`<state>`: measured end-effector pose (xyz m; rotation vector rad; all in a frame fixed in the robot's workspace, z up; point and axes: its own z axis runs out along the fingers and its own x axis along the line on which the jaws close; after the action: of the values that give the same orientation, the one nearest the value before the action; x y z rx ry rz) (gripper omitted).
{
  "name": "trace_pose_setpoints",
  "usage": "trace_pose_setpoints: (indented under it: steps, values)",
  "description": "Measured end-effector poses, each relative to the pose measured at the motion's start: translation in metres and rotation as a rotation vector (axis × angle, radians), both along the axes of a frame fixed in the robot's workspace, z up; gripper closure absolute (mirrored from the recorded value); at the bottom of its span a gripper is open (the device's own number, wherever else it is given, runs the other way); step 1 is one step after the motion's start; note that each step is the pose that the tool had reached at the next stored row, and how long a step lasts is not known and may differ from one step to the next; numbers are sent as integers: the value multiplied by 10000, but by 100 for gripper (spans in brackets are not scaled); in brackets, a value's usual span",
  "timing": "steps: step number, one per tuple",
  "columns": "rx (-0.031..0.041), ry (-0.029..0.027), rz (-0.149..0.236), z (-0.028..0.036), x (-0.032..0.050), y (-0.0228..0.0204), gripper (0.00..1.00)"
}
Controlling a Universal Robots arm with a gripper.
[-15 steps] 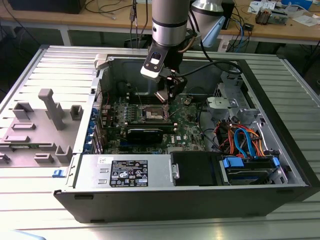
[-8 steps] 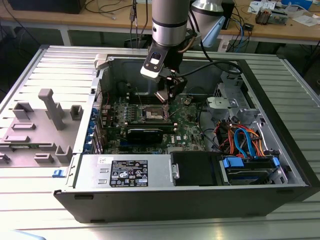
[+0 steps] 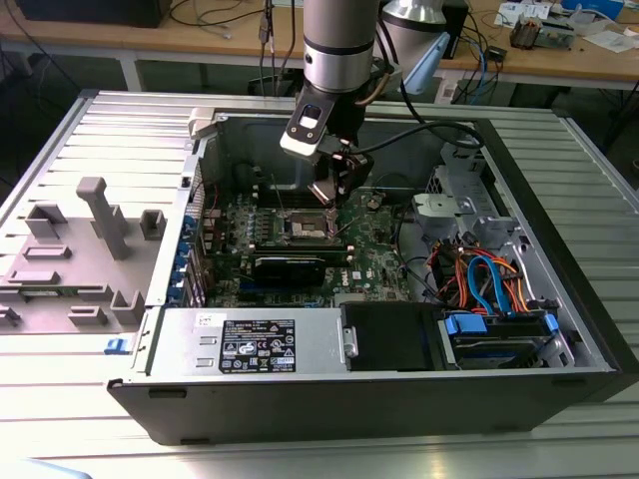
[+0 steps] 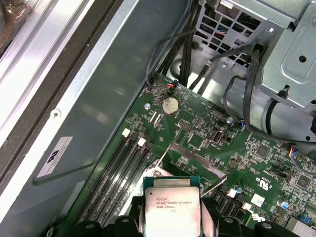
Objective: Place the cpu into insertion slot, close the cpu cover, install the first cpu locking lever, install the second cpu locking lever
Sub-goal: 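Place the cpu into insertion slot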
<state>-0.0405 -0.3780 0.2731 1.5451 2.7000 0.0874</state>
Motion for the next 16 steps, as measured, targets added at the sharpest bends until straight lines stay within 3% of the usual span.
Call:
trace_pose_setpoints:
  steps: [16]
  values:
    - [-1, 0, -135, -5, 0, 0, 45]
